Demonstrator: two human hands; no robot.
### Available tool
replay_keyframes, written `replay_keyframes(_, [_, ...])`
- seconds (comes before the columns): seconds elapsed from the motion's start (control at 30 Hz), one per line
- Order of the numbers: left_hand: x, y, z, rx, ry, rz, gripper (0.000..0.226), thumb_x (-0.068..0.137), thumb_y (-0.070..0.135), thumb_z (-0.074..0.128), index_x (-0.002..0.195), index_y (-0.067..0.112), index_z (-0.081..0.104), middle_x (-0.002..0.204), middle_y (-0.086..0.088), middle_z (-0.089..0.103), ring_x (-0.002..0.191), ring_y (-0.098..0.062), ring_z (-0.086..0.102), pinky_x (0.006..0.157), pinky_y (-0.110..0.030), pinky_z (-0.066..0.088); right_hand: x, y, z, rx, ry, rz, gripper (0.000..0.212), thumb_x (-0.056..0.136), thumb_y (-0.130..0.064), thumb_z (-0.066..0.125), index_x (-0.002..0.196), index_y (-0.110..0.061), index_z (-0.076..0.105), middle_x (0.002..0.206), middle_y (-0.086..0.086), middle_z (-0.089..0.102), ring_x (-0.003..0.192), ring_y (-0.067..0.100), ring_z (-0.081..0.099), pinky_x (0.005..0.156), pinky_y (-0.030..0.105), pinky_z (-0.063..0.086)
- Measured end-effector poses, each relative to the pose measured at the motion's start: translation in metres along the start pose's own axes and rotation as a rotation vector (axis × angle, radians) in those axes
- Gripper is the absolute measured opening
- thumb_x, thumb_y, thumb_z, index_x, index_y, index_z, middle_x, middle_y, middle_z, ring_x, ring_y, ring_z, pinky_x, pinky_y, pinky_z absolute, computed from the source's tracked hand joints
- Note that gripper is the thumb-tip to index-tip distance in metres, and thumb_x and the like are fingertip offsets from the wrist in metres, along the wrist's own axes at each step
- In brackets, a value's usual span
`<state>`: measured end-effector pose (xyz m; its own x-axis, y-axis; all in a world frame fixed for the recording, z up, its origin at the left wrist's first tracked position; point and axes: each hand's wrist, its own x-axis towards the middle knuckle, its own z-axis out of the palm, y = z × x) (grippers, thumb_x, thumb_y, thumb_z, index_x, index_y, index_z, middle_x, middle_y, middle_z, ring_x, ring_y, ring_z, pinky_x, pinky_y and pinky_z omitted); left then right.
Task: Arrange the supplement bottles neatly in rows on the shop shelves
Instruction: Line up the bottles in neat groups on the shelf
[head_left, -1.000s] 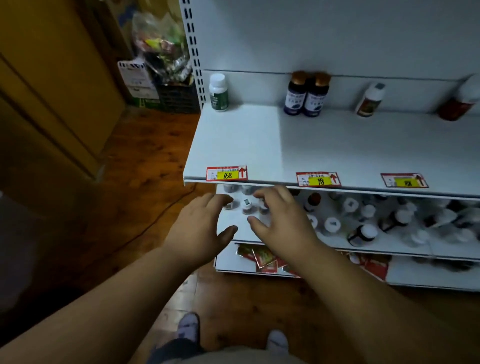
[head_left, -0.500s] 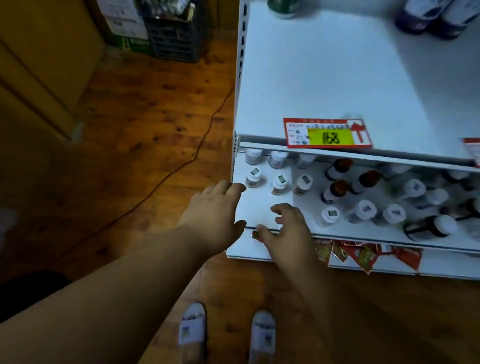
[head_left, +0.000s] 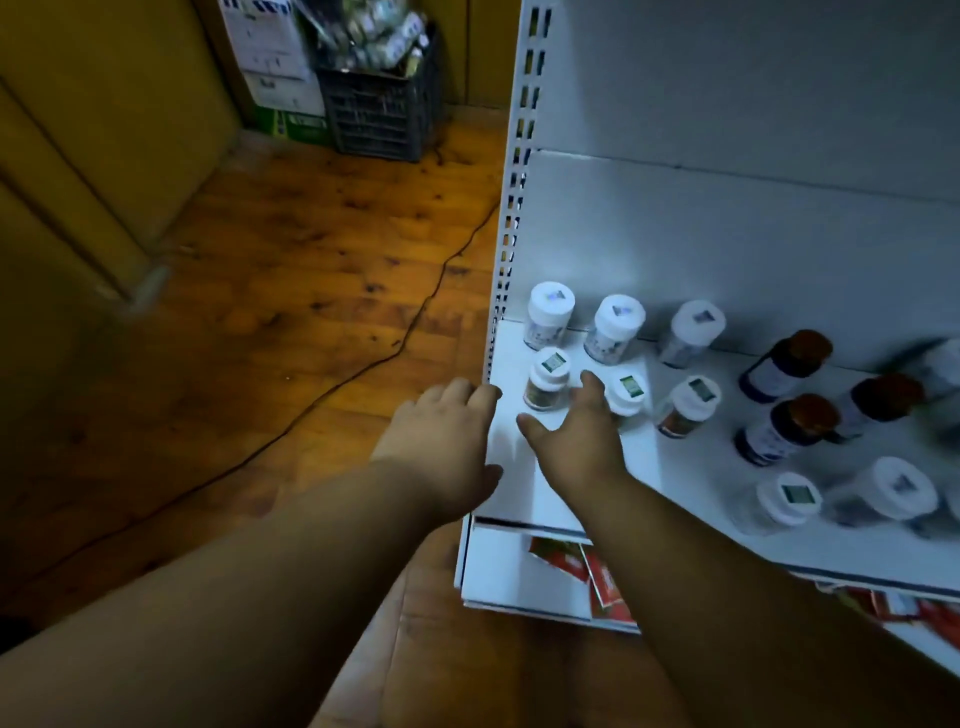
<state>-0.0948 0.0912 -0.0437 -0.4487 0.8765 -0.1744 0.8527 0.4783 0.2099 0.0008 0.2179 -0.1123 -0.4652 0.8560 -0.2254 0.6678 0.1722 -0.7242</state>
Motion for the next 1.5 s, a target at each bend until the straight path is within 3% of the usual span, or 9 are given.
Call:
replay_keyframes(0.27, [-0.006,-0.009,0.002,-0.168,0.009,-0.030,0.086,0.078,0.051,0.073,0.147,0.029,0.027,0.147,0.004,0.040,0.132,-0.019,0.041,0.106,-0.035,0.041,0.017,-0.007,0.007,0.212,0.149,-0.055,0.039,0.077,-0.037,0.077,0.106,-0.022,0.055,0.105,-0.003,0.069,0.100,0.023,0.064,0.089,0.037,0.051])
replay_keyframes(0.57, [-0.135,0.075,-0.110,-0.773,-0.261,0.002,0.109,0.061,0.067,0.077,0.150,0.030,0.027,0.150,0.012,0.039,0.132,-0.004,0.042,0.108,-0.030,0.040,-0.181,-0.075,-0.177,0.426,-0.066,-0.049,0.048,0.075,-0.024,0.080,0.112,-0.035,0.051,0.100,-0.015,0.065,0.090,-0.003,0.063,0.072,0.016,0.051])
replay_keyframes(0.67, [-0.190,0.119,-0.169,-0.954,-0.266,0.029,0.070,0.078,0.065,0.059,0.137,0.029,0.045,0.130,0.020,0.055,0.120,0.003,0.051,0.099,-0.020,0.044,-0.248,-0.101,-0.257,0.452,-0.087,-0.081,0.048,0.070,-0.043,0.074,0.111,-0.051,0.050,0.103,-0.014,0.063,0.095,0.008,0.065,0.084,0.039,0.057])
replay_keyframes(0.73, [-0.222,0.147,-0.204,-1.059,-0.276,0.051,0.044,0.086,0.061,0.046,0.120,0.035,0.053,0.111,0.023,0.063,0.108,0.002,0.058,0.088,-0.017,0.044,-0.290,-0.118,-0.302,0.427,-0.071,-0.084,0.043,0.070,-0.050,0.069,0.110,-0.050,0.051,0.101,-0.016,0.064,0.096,0.010,0.065,0.086,0.041,0.056])
replay_keyframes(0.93, [-0.264,0.222,-0.289,-0.853,-0.318,0.389,0.067,0.080,0.071,0.046,0.130,0.026,0.052,0.118,0.011,0.064,0.102,-0.005,0.064,0.089,-0.038,0.054,-0.371,-0.140,-0.401,0.508,0.116,-0.107,0.029,0.076,-0.060,0.060,0.103,-0.053,0.055,0.098,-0.017,0.066,0.093,0.008,0.065,0.083,0.040,0.055])
replay_keyframes(1.1, [-0.266,0.301,-0.321,-0.601,-0.270,0.578,0.067,0.075,0.079,0.040,0.127,0.037,0.047,0.115,0.020,0.059,0.100,0.004,0.058,0.087,-0.030,0.052,-0.399,-0.122,-0.482,0.534,0.234,-0.154,0.024,0.086,-0.059,0.053,0.107,-0.047,0.055,0.106,-0.012,0.066,0.100,0.006,0.065,0.093,0.041,0.054])
replay_keyframes(1.27, [-0.252,0.400,-0.315,-0.609,-0.207,0.602,0.076,0.070,0.091,0.034,0.126,0.041,0.047,0.118,0.021,0.058,0.106,0.003,0.055,0.090,-0.036,0.051,-0.395,-0.075,-0.573,0.485,0.214,-0.186,0.033,0.080,-0.067,0.046,0.106,-0.050,0.054,0.101,-0.015,0.065,0.097,0.007,0.065,0.089,0.043,0.056])
replay_keyframes(1.4, [-0.226,0.465,-0.319,-0.613,-0.168,0.568,0.071,0.073,0.083,0.034,0.129,0.040,0.045,0.120,0.021,0.057,0.106,0.004,0.055,0.090,-0.034,0.052,-0.370,-0.057,-0.636,0.430,0.192,-0.217,0.036,0.082,-0.059,0.045,0.111,-0.040,0.053,0.098,-0.014,0.064,0.087,-0.004,0.063,0.070,0.016,0.053])
replay_keyframes(1.5, [-0.193,0.489,-0.325,-0.620,-0.121,0.543,0.068,0.074,0.080,0.035,0.130,0.042,0.045,0.117,0.022,0.057,0.105,0.005,0.054,0.090,-0.034,0.051,-0.327,-0.055,-0.664,0.444,0.176,-0.246,0.037,0.081,-0.059,0.051,0.111,-0.039,0.055,0.102,-0.011,0.064,0.092,0.001,0.064,0.075,0.023,0.053])
